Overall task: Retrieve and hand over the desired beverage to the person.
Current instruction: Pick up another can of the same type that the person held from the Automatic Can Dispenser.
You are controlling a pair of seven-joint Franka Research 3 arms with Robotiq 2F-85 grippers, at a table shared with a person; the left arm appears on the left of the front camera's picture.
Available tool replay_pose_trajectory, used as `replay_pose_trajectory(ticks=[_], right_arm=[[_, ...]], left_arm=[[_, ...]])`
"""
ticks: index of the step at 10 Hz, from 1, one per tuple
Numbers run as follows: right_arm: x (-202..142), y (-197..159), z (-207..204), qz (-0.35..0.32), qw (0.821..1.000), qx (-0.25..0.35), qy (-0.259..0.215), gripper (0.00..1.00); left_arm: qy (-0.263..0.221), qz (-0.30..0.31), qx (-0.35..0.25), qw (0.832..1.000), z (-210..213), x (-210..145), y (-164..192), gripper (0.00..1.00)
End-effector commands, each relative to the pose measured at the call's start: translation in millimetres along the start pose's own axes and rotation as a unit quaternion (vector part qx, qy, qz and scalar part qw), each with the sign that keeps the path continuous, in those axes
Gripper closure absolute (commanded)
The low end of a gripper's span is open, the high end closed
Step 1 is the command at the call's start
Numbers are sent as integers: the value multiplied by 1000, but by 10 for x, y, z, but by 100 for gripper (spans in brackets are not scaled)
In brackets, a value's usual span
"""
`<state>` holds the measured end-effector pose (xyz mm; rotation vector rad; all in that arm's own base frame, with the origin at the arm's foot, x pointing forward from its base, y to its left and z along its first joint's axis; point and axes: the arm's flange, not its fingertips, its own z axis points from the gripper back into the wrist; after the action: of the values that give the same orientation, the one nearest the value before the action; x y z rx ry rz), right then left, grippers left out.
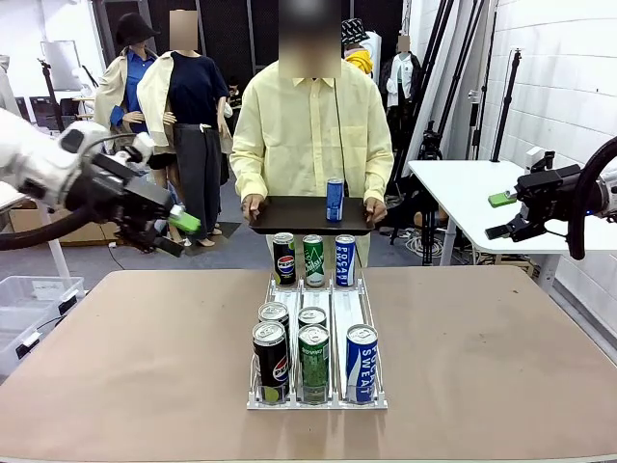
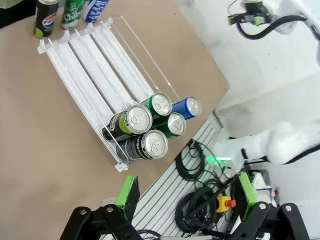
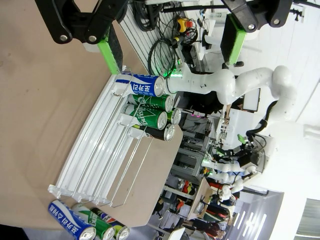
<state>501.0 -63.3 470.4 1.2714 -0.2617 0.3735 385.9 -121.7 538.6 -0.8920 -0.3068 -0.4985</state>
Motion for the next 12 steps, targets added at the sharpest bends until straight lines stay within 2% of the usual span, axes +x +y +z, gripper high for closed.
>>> replay_pose_trajectory(ticks=[1,5,9,12], right_arm=[[-3,6,3,-1,1000,2,0,0],[-3,6,3,-1,1000,2,0,0],[-3,6,3,-1,1000,2,0,0],[-3,6,3,-1,1000,2,0,0]], left_arm=[[38,4,68,997,-265,250,-163,0],[83,4,136,987,-934,523,-391,0],[118,-23,180,976,-1556,574,-666,0],[154,-59,238,957,-2012,435,-979,0]])
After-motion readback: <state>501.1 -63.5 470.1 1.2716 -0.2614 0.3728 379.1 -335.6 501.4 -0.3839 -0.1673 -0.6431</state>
